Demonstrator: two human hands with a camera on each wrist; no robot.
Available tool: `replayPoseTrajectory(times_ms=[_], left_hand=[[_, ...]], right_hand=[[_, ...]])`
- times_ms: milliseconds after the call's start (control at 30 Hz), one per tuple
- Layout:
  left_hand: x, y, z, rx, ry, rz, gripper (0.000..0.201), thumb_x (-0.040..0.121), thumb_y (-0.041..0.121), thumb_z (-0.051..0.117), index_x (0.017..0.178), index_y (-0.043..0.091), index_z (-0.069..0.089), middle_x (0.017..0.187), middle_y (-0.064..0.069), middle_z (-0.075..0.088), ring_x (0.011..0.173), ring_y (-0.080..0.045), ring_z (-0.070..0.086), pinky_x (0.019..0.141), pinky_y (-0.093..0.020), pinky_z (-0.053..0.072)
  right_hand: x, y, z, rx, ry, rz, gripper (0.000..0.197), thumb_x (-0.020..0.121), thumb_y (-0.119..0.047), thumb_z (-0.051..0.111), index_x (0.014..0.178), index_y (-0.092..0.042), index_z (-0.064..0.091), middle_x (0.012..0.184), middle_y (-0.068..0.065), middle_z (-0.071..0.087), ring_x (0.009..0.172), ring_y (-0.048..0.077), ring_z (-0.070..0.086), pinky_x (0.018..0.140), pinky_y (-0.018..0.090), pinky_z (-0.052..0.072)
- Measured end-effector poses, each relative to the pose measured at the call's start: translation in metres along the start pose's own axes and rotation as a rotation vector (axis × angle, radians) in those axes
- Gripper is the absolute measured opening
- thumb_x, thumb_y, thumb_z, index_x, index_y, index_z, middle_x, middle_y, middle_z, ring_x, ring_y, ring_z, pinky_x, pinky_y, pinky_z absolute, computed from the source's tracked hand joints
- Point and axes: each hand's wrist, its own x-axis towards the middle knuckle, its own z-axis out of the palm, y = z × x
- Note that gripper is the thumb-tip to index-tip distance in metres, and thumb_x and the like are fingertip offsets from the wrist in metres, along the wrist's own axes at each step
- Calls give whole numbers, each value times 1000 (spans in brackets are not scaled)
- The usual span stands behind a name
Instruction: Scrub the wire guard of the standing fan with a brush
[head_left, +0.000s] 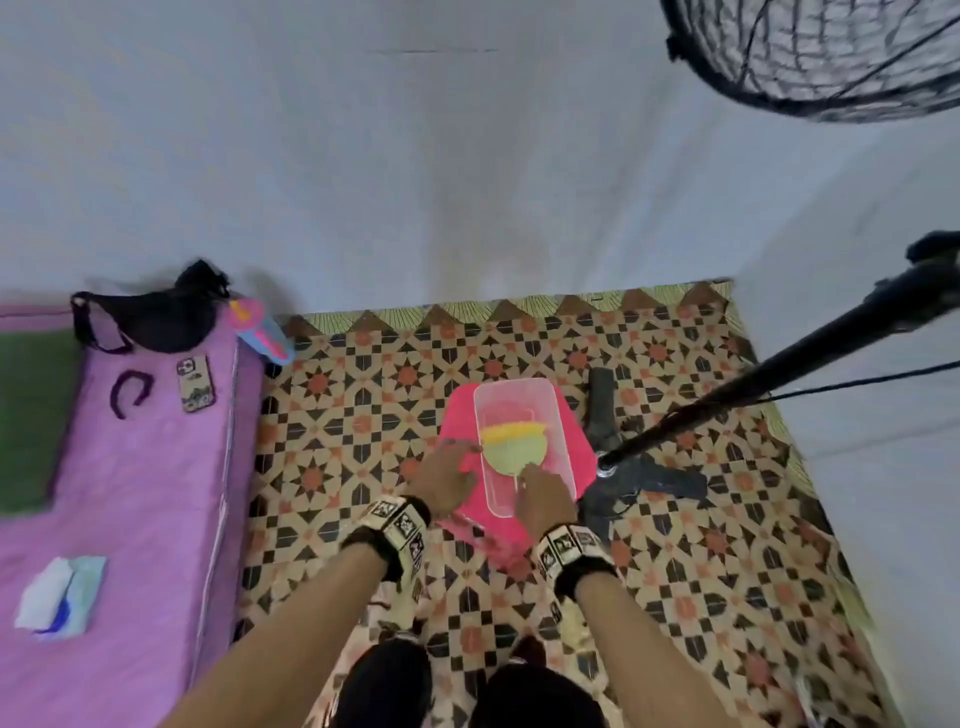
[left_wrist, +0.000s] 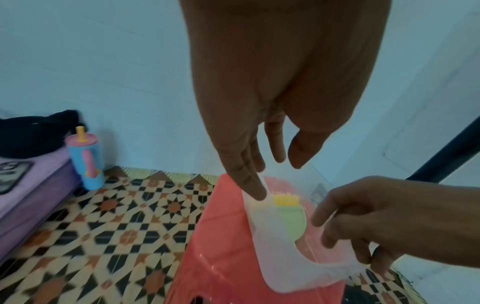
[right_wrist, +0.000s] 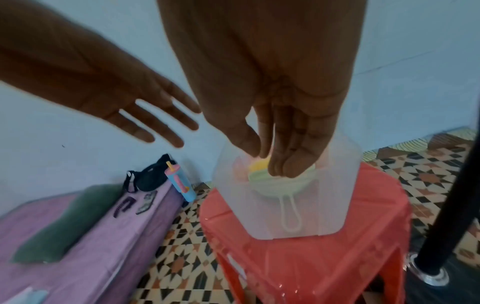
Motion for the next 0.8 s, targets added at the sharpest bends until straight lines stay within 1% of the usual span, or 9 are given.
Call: replayPoseTrajectory(times_ms=[67, 167, 233, 333, 467, 600, 667, 733, 800], left_hand=[[27, -2, 10, 82, 53, 29, 53, 102, 18, 59, 152, 19, 45, 160, -6, 32, 131, -29, 54, 112, -49, 48], [57, -8, 26, 152, 114, 74, 60, 99, 16, 65, 153, 10, 42, 160, -12, 27, 139, -29, 44, 119, -40, 38], [67, -15, 36, 167, 146, 100, 58, 95, 11, 67, 150, 9, 46, 158, -12, 28, 139, -29, 43, 116, -37, 38], [81, -20, 42, 160, 202, 91, 61, 93, 8, 68, 149, 9, 46, 156, -12, 29, 129, -30, 52, 110, -40, 49], [76, -15, 38, 94, 154, 70, 74, 95, 7, 65, 161, 15, 32, 160, -13, 31, 128, -31, 55, 112, -47, 49], [49, 16, 10, 66, 144, 70, 76, 102, 16, 61, 165, 11, 19, 170, -11, 21, 151, -31, 34, 125, -46, 30], [27, 49, -14, 9, 156, 139, 76, 103, 15, 60, 165, 13, 17, 171, -11, 19, 154, -31, 28, 127, -46, 25], [3, 89, -45, -40, 162, 194, 72, 103, 10, 58, 164, 14, 22, 167, -13, 27, 149, -33, 36, 124, -45, 30], [-20, 125, -78, -94, 189, 247, 62, 103, 7, 54, 161, 14, 32, 157, -10, 42, 138, -32, 49, 113, -39, 43]], right_hand=[[30, 1, 17, -107, -12, 26, 36, 108, -19, 40, 142, -9, 45, 126, 9, 65, 112, 27, 66, 84, 32, 48], [62, 3, 40, -186, -11, 59, 58, 109, -28, 37, 157, -2, 19, 140, 10, 55, 123, 26, 61, 97, 36, 49], [75, 4, 53, -200, -4, 71, 76, 108, -39, 39, 159, 3, 1, 144, 11, 52, 126, 26, 58, 99, 35, 48], [90, 2, 60, -109, 29, 91, 91, 104, -54, 41, 159, 4, -5, 139, 12, 57, 120, 28, 62, 94, 36, 50], [74, -5, 53, -117, 145, 48, 69, 108, -31, 42, 156, 4, 8, 123, 11, 66, 100, 26, 69, 74, 31, 47], [30, -16, 5, -34, 188, 12, 42, 106, -14, 48, 143, 2, 38, 123, 14, 63, 107, 30, 65, 85, 35, 52], [0, -27, -28, 52, 259, -51, 34, 105, -13, 51, 135, -1, 44, 112, 14, 67, 96, 30, 67, 77, 34, 53], [-29, -40, -64, 126, 381, -124, 15, 104, -18, 51, 115, -8, 55, 94, 7, 69, 78, 25, 66, 65, 32, 53], [-60, -58, -106, 267, 526, -177, 16, 103, -27, 54, 97, -14, 60, 86, 0, 65, 73, 18, 62, 64, 33, 52]])
